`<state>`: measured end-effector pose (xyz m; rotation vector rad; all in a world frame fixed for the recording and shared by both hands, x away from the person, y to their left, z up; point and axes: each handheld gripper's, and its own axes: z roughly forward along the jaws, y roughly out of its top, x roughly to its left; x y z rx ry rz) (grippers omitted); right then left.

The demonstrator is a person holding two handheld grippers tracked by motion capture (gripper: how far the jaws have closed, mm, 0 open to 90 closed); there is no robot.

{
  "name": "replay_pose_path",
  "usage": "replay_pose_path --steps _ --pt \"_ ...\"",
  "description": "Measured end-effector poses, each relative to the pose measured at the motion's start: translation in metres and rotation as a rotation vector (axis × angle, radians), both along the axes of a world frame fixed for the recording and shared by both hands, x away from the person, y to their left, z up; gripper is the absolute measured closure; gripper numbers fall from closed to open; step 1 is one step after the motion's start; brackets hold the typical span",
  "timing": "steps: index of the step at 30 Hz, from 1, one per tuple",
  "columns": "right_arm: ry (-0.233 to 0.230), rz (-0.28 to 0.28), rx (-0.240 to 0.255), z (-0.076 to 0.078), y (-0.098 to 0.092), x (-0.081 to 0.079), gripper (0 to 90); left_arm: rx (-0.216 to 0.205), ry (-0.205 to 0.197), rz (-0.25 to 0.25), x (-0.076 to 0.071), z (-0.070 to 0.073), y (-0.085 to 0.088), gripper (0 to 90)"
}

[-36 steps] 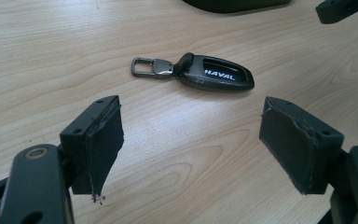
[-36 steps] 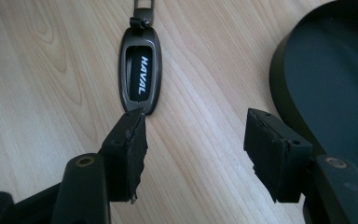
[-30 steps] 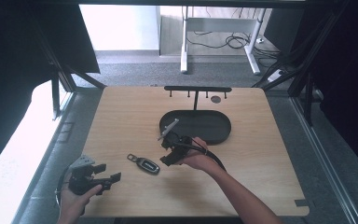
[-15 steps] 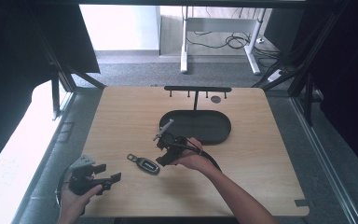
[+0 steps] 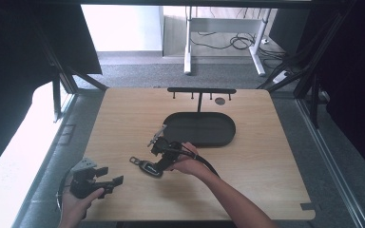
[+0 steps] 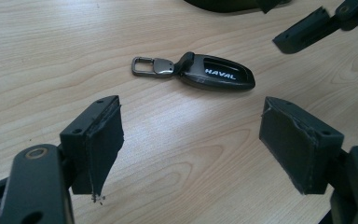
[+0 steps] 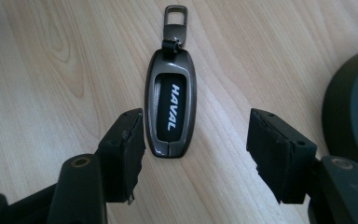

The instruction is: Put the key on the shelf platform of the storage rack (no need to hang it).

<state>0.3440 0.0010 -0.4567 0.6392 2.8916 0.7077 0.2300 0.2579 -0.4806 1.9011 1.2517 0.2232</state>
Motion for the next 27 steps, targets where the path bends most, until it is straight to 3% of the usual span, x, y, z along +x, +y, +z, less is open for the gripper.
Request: replay_pose_path --steps 27 --pt "0.041 -0.004 -0.058 -0.039 0.035 0.007 32.0 -0.001 0.007 0.001 0.0 -0.001 0.001 21.8"
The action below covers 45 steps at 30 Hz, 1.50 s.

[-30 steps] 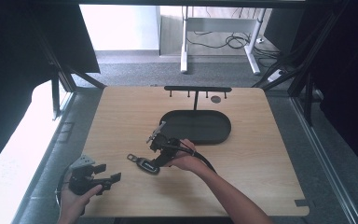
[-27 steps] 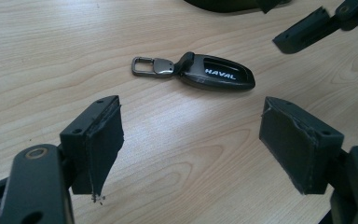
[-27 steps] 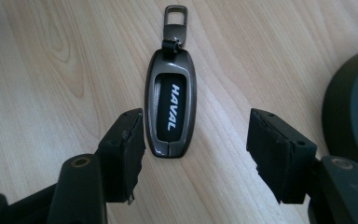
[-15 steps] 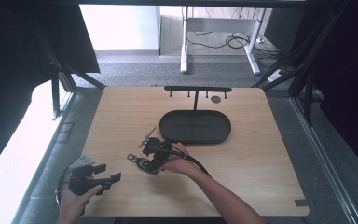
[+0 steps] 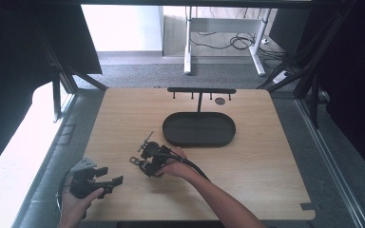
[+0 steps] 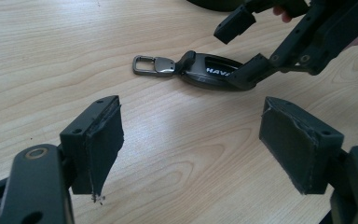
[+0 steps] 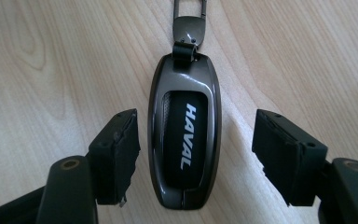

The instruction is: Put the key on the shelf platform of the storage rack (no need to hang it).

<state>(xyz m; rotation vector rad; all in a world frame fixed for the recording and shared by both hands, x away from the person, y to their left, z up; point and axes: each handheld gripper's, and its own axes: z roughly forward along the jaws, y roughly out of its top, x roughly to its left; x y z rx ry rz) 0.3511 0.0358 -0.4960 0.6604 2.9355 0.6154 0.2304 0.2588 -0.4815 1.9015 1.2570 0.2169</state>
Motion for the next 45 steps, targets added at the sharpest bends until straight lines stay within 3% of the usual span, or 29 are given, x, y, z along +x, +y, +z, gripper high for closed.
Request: replay_pose_path --steps 16,22,25,31,37,45 --pt "0.01 0.012 -0.054 -0.013 0.016 0.006 34.7 0.002 0.0 -0.001 0.0 0.0 0.001 21.8" --pt "0.015 0.003 -0.061 -0.015 0.022 0.007 39.9 0.002 0.002 -0.001 0.0 0.0 0.0 21.8" --pt "0.011 0.017 -0.063 -0.014 0.022 0.007 48.1 0.005 0.001 -0.002 0.0 -0.001 0.0 21.8" --pt "0.015 0.023 -0.069 -0.013 0.023 0.008 48.9 0.005 0.002 -0.002 0.0 0.0 -0.001 21.8" --pt "0.013 0.021 -0.055 -0.011 0.02 0.009 49.1 0.006 0.002 0.001 0.0 -0.001 0.0 21.8" --pt "0.036 0.003 0.0 0.005 0.008 0.014 49.1 0.004 -0.002 0.003 0.0 0.0 0.001 21.9"
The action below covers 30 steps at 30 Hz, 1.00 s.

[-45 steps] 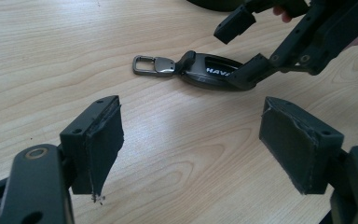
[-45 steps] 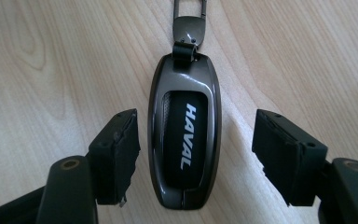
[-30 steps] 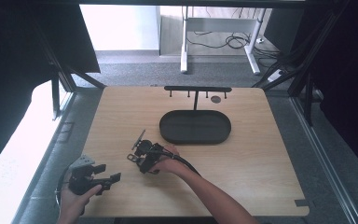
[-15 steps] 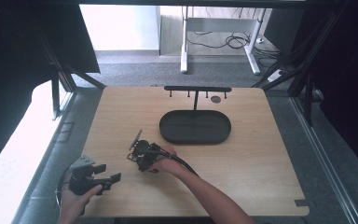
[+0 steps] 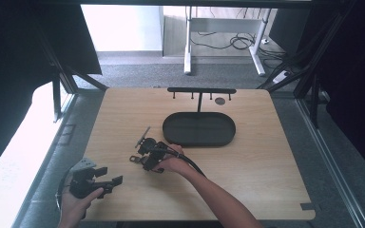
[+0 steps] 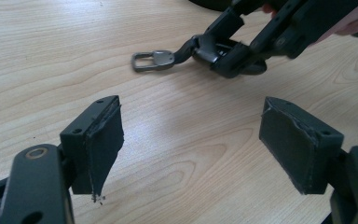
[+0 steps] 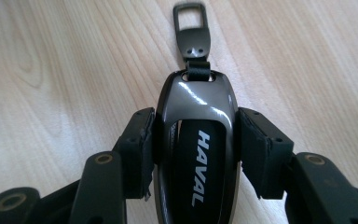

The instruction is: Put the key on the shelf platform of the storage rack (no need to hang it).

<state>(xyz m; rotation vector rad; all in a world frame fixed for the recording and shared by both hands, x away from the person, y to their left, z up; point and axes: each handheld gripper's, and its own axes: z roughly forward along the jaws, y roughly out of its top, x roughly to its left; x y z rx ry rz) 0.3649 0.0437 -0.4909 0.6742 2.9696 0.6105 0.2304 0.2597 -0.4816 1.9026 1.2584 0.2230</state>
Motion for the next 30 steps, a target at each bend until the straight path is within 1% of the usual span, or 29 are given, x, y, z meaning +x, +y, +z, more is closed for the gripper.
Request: replay_pose_path --steps 5,7,9,10,13,22,30 --pt "-0.009 -0.001 0.031 0.014 -0.009 0.0 49.2 0.0 0.002 0.0 0.0 0.0 -0.001 21.9" --pt "-0.033 -0.005 0.041 0.019 -0.013 0.0 49.2 0.001 0.002 0.0 0.0 0.0 -0.001 21.9" --pt "-0.034 -0.009 0.049 0.025 -0.016 -0.001 49.2 0.0 0.002 0.001 0.0 0.0 -0.001 21.9" --pt "-0.049 -0.007 0.05 0.028 -0.018 -0.001 49.1 0.002 0.001 0.0 0.0 0.0 -0.001 21.9" --pt "-0.057 -0.008 0.059 0.035 -0.022 -0.002 49.2 0.002 0.001 0.0 0.0 -0.001 -0.001 21.9" --pt "-0.068 -0.005 0.084 0.052 -0.034 -0.009 49.2 0.004 0.005 -0.003 0.0 -0.001 -0.002 21.9" --pt "-0.078 -0.008 0.106 0.06 -0.043 -0.01 49.3 0.004 0.006 -0.002 0.0 -0.001 -0.002 21.8"
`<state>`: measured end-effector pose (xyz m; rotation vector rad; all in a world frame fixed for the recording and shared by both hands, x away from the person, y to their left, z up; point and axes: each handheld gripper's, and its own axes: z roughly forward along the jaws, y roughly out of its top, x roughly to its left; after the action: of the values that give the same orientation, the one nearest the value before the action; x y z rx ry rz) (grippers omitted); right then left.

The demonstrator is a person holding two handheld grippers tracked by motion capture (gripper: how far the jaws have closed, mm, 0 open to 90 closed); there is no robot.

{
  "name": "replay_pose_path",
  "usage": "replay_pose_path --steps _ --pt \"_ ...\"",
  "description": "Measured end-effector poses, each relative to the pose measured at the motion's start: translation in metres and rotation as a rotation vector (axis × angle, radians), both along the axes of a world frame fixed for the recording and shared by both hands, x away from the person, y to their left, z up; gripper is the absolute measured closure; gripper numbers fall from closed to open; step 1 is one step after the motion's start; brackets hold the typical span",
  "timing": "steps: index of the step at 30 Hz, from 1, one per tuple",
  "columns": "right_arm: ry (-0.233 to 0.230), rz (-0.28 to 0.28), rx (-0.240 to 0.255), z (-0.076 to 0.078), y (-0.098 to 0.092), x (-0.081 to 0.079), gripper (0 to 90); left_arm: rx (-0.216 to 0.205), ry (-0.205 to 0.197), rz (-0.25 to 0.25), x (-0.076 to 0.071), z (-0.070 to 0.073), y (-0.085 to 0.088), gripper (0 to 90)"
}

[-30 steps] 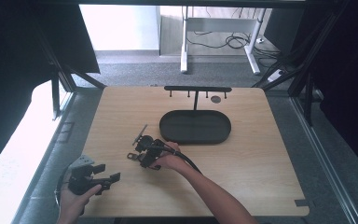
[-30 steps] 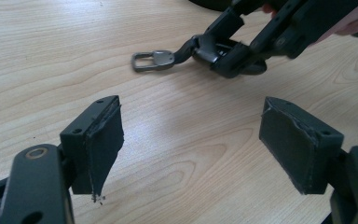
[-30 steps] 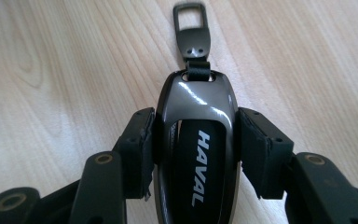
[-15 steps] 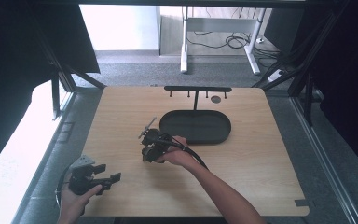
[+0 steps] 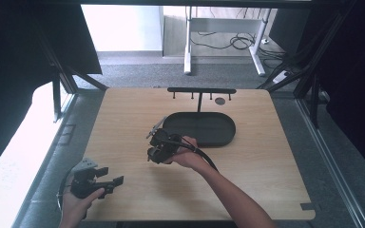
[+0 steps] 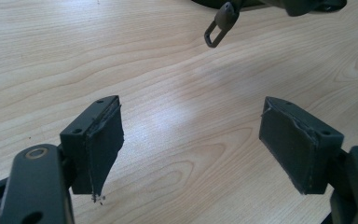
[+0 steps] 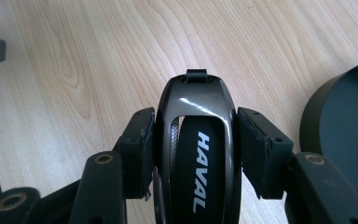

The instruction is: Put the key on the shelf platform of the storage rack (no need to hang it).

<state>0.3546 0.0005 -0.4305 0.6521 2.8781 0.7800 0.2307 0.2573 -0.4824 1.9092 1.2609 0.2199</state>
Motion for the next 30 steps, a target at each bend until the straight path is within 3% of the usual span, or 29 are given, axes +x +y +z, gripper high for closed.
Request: replay_pose_path --steps 18,30 --pt "-0.041 -0.018 0.039 0.023 -0.025 0.002 49.3 -0.004 0.0 0.001 0.0 0.0 -0.001 21.9" --pt "-0.059 -0.048 0.049 0.029 -0.041 0.006 49.3 -0.002 0.003 -0.002 0.0 0.0 -0.001 21.9"
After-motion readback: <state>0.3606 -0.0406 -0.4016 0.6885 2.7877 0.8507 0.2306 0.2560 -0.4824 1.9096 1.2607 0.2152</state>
